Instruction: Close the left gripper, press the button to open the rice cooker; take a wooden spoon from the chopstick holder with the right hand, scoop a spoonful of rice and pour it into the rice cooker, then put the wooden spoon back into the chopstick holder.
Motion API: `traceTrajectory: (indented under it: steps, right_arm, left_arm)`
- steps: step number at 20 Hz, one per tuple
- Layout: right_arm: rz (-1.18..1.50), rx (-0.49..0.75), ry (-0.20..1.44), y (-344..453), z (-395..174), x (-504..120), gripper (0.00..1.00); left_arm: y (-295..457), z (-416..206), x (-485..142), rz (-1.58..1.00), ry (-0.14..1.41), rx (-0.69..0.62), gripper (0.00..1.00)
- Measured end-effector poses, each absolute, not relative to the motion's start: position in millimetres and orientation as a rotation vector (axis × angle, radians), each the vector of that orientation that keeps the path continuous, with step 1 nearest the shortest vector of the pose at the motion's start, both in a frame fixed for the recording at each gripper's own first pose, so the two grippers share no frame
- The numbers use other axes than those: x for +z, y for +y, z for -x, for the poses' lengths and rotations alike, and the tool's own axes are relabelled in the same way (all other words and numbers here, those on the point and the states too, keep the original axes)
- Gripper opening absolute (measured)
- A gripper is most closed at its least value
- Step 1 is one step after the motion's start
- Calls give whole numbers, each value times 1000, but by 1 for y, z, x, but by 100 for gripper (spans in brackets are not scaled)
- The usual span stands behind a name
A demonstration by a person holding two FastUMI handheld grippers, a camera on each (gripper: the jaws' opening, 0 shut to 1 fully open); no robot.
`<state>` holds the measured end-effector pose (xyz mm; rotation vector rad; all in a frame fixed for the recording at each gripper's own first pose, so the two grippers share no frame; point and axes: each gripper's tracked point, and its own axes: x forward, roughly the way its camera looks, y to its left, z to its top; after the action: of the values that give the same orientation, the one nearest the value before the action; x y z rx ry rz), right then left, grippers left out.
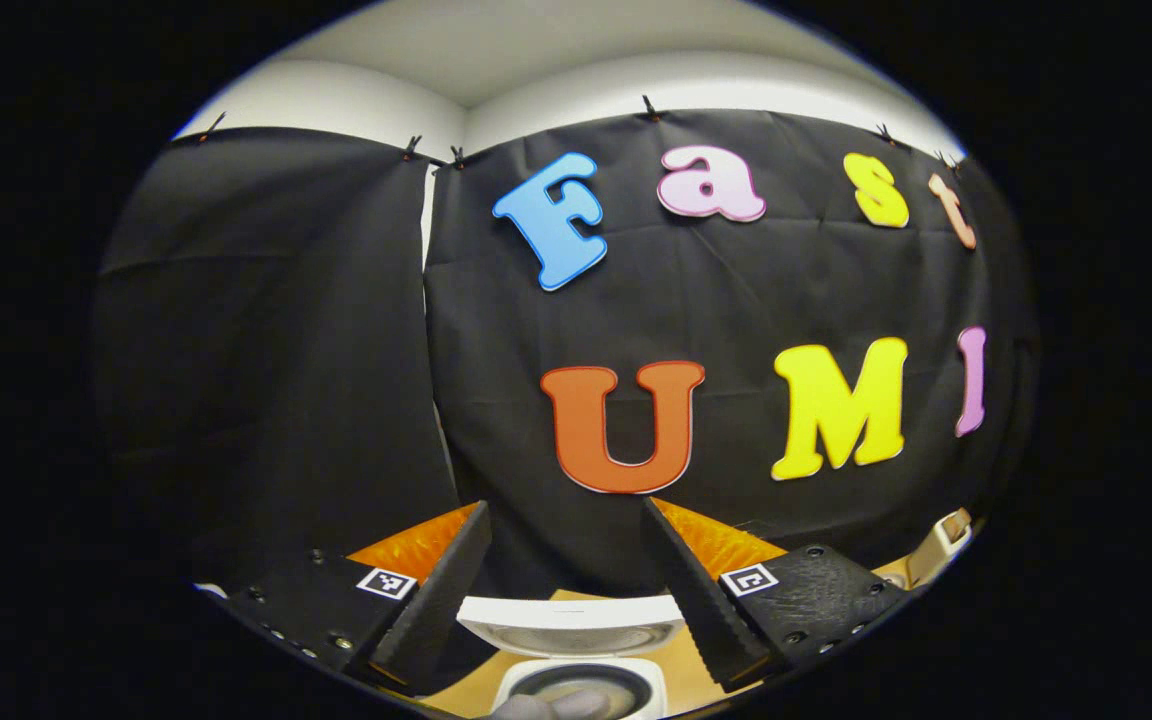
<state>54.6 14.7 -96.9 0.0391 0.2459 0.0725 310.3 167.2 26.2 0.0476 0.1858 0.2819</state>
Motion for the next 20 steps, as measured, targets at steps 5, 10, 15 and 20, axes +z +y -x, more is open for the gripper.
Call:
traceTrajectory:
  steps: [5, 10, 15, 20]
  right_arm:
    - [-23, 68, 293, 15, -52, -113, 100]
    - [-35, 69, 339, 15, -51, -128, 100]
    - [-33, 70, 346, 13, -49, -130, 100]
    - [-65, 81, 366, 14, -50, -136, 98]
  left_arm:
    - [187, -354, -45, -37, 368, 301, 95]
    - [183, -369, -108, -8, 539, 275, 95]
    - [186, -364, -147, 23, 624, 289, 95]
    - [184, -358, -153, 27, 650, 265, 98]
